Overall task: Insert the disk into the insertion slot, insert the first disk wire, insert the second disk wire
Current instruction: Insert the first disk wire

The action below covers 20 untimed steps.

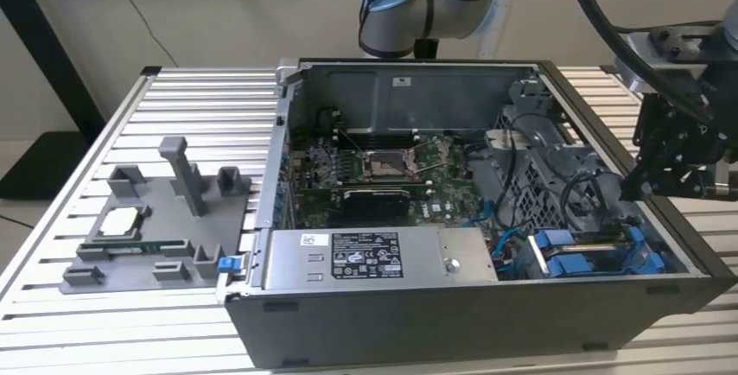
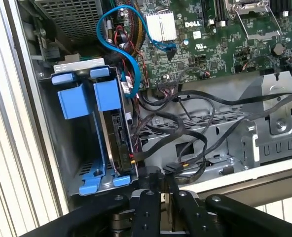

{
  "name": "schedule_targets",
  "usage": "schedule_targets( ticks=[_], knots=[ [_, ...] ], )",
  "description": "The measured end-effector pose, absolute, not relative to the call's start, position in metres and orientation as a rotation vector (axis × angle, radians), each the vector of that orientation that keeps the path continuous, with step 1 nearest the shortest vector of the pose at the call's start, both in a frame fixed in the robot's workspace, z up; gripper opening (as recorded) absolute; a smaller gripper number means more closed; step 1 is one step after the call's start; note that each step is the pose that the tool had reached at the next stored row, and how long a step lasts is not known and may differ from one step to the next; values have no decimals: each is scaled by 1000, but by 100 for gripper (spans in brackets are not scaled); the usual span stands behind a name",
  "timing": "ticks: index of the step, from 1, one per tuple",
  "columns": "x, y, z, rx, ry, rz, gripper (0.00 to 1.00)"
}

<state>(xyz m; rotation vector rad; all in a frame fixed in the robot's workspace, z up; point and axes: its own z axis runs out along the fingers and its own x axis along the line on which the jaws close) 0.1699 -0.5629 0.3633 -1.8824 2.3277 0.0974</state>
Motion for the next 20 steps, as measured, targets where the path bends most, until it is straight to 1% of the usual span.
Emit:
schedule_targets(
  ticks=[16, 20],
  knots=[
    [153, -564, 372, -1886, 2332, 100, 0],
    [148, -566, 372, -1893, 2341, 85, 0]
  ],
)
